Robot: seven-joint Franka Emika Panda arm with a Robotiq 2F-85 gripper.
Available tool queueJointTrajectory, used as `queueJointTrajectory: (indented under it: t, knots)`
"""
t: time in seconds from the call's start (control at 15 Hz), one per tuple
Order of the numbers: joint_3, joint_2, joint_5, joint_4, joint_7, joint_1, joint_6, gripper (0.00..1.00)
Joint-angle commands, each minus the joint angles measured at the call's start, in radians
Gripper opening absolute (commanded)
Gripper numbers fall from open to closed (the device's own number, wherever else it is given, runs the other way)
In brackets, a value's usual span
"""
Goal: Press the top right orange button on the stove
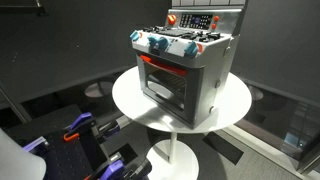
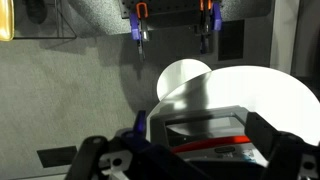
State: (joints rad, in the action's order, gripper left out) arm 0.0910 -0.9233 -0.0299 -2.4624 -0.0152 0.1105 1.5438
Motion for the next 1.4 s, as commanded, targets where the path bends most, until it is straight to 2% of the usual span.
queueJointTrajectory:
  t: [0.0,0.33,0.67,1.07,1.33]
  knots:
    - [0.003,0.001,-0.002,0.003,0.003,-0.005,-0.002,1.00]
    - [0.003,-0.001,-0.002,0.004,0.003,-0.005,-0.002,1.00]
    - [-0.017,0.034,-0.009,0.021,0.037,0.003,0.049,1.00]
    - [-0.027,0.141,-0.014,0.050,0.074,0.009,0.213,1.00]
    - [-0.045,0.253,-0.026,0.082,0.102,0.012,0.340,1.00]
